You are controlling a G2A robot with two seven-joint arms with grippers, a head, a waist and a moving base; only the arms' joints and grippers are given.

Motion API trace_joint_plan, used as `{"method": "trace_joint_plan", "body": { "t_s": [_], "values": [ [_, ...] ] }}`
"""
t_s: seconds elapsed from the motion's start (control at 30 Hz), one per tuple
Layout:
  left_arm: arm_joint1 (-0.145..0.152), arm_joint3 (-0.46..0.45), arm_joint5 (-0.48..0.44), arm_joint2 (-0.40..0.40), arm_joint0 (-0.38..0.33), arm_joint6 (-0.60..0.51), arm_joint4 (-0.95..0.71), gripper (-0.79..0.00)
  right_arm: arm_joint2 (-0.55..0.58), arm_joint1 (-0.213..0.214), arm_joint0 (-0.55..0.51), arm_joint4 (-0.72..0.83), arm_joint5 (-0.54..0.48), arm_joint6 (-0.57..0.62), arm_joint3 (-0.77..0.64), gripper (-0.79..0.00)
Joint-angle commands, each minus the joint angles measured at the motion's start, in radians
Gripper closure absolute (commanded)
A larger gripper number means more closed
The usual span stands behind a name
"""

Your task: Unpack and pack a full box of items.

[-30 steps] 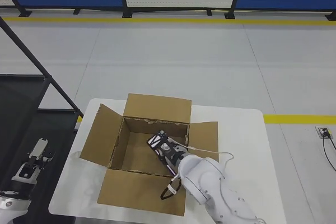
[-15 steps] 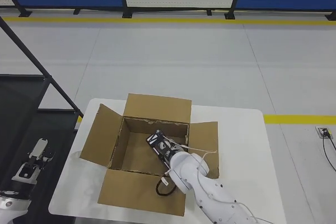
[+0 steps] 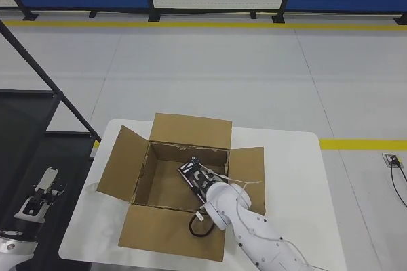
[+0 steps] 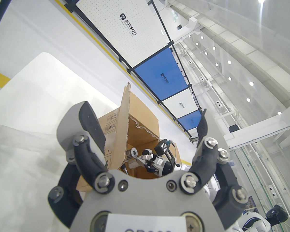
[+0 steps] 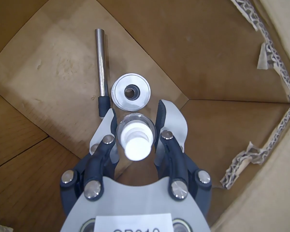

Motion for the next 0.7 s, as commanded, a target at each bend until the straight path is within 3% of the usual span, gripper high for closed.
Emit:
{"method": "trace_joint_plan", "body": {
  "t_s": [0.0, 0.3, 0.33, 0.37, 0.4, 0.5, 0.67],
  "values": [
    [0.000, 0.000, 0.000, 0.000, 0.000, 0.000, 0.000, -0.785, 0.013, 0.002, -0.010, -0.005, -0.004, 0.005, -0.014, -0.366],
    [0.000, 0.000, 0.000, 0.000, 0.000, 0.000, 0.000, -0.785, 0.092, 0.018, -0.079, -0.001, -0.048, 0.008, -0.164, -0.388],
    [0.000, 0.000, 0.000, 0.000, 0.000, 0.000, 0.000, -0.785, 0.110, 0.022, -0.096, 0.002, -0.045, -0.001, -0.202, -0.449],
    [0.000, 0.000, 0.000, 0.000, 0.000, 0.000, 0.000, -0.785, 0.126, 0.026, -0.115, 0.012, -0.053, -0.004, -0.239, -0.640],
    [0.000, 0.000, 0.000, 0.000, 0.000, 0.000, 0.000, -0.785, 0.144, 0.030, -0.133, 0.028, -0.070, -0.003, -0.278, -0.680],
    [0.000, 0.005, 0.010, 0.014, -0.005, 0.003, 0.034, -0.785, 0.201, 0.041, -0.183, 0.069, -0.109, -0.003, -0.389, -0.785],
    [0.004, 0.019, 0.014, 0.050, -0.038, -0.018, 0.091, -0.785, 0.285, 0.056, -0.266, 0.175, -0.175, -0.014, -0.552, -0.785]
  ]
}}
